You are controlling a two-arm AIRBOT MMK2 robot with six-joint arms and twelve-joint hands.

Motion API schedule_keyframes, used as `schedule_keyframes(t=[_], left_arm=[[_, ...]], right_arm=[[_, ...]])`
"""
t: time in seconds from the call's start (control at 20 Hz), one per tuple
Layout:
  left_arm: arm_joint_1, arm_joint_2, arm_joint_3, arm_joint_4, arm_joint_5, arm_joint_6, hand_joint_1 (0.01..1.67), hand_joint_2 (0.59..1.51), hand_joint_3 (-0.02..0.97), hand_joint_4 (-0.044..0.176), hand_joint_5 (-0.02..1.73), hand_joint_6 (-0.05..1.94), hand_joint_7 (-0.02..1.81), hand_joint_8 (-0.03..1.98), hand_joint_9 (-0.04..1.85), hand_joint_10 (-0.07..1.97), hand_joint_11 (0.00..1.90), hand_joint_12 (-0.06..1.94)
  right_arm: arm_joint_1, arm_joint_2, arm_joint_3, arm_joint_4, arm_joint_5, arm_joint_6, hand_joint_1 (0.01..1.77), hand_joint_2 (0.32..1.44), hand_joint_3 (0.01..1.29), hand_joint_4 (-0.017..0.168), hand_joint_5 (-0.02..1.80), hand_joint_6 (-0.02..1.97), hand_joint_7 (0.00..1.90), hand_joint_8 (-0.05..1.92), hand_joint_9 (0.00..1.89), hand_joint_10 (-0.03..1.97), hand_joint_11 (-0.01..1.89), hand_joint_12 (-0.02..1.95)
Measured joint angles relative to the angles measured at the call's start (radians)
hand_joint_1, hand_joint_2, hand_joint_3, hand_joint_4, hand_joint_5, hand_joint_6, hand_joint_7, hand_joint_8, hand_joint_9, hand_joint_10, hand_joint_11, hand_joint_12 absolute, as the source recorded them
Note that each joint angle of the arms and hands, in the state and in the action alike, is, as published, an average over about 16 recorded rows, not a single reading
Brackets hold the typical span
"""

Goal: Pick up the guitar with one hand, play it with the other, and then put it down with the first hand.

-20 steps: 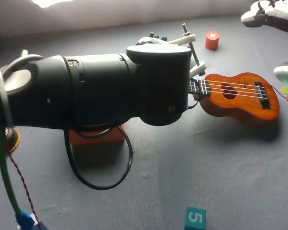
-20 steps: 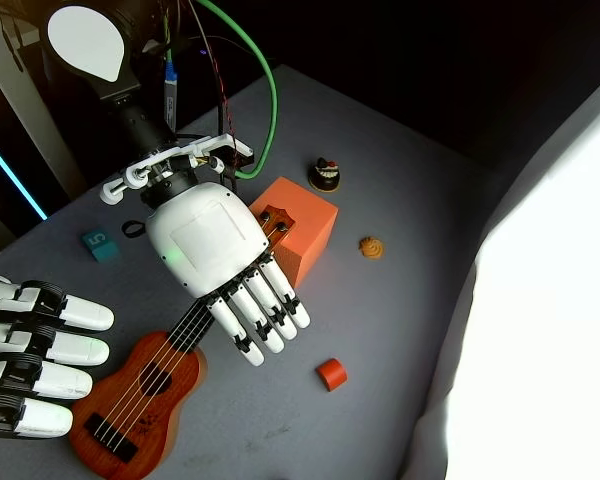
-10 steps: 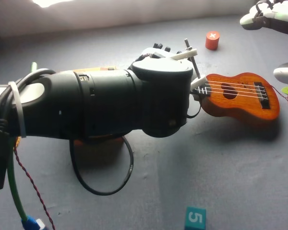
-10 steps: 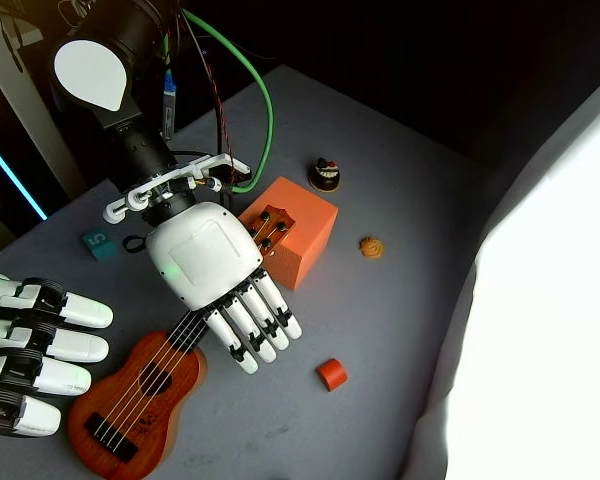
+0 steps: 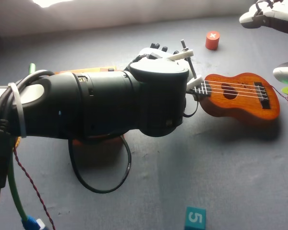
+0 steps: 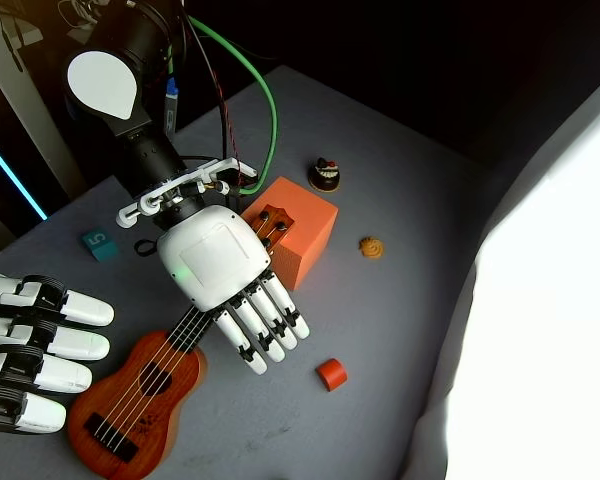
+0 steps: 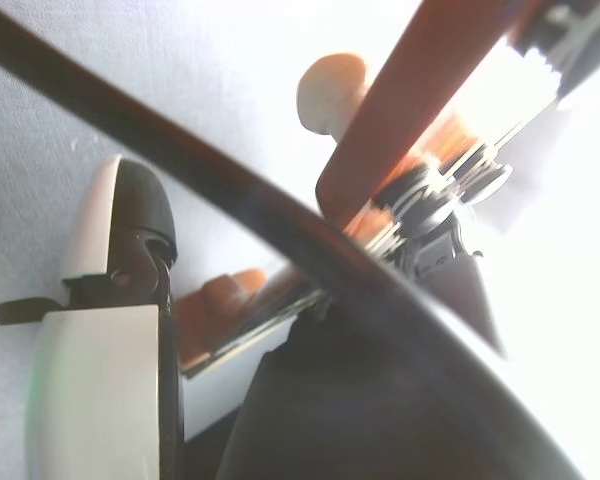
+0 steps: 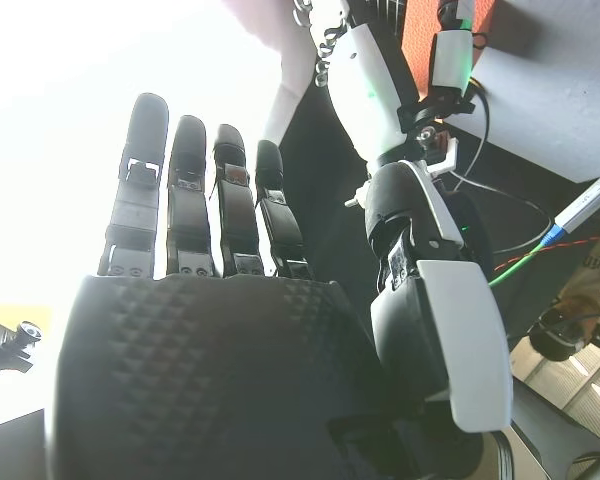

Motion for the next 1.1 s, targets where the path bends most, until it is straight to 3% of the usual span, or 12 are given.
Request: schedule_keyframes(t=[0.1, 0.35, 0.6, 0.75, 0.85, 1.1], left_arm=[[0.0, -0.001, 0.002, 0.002, -0.003, 0.0, 1.07, 1.1, -0.008, 0.002, 0.06, 0.11, 0.06, 0.16, 0.06, 0.22, 0.03, 0.3], [0.0, -0.002, 0.005, 0.006, -0.011, 0.0, 1.05, 1.096, 0.003, 0.004, 0.24, 0.57, 0.2, 0.75, 0.21, 0.81, 0.18, 0.89], [0.0, -0.003, 0.004, 0.01, -0.02, 0.0, 1.08, 1.079, 0.005, 0.002, 0.57, 0.89, 0.57, 1.36, 0.61, 1.41, 0.58, 1.49], [-0.003, -0.003, 0.001, 0.009, -0.025, -0.001, 1.14, 1.074, 0.004, 0.014, 0.78, 1.19, 0.81, 1.72, 0.88, 1.76, 0.86, 1.82], [-0.006, 0.0, -0.003, 0.005, -0.029, -0.001, 1.19, 1.078, 0.002, 0.025, 0.9, 1.39, 0.95, 1.9, 1.04, 1.9, 1.05, 1.92], [-0.022, 0.02, -0.026, -0.019, -0.043, 0.006, 1.32, 1.074, -0.008, 0.046, 1.16, 1.52, 1.26, 1.96, 1.38, 1.93, 1.4, 1.93]], right_arm=[[0.0, 0.0, 0.0, 0.0, 0.0, -0.002, 0.29, 1.36, 0.02, 0.003, 0.04, 0.42, 0.19, 0.02, 0.02, 0.55, 0.02, 0.9], [-0.001, 0.0, 0.0, 0.0, 0.003, -0.011, 0.29, 1.36, 0.02, 0.003, 0.04, 0.42, 0.21, 0.02, 0.02, 0.56, 0.02, 0.94], [-0.006, 0.0, 0.003, 0.0, 0.016, -0.027, 0.29, 1.36, 0.02, 0.003, 0.05, 0.42, 0.21, 0.02, 0.02, 0.57, 0.02, 0.98], [-0.012, -0.001, 0.01, -0.013, 0.03, -0.029, 0.3, 1.36, 0.02, 0.003, 0.05, 0.42, 0.22, 0.01, 0.02, 0.59, 0.02, 1.0], [-0.016, -0.001, 0.017, -0.036, 0.041, -0.014, 0.3, 1.36, 0.02, 0.003, 0.05, 0.42, 0.23, 0.01, 0.02, 0.6, 0.02, 1.02], [-0.027, -0.002, 0.046, -0.149, 0.079, 0.09, 0.31, 1.36, 0.02, 0.003, 0.05, 0.42, 0.21, 0.01, 0.02, 0.6, 0.02, 0.99]])
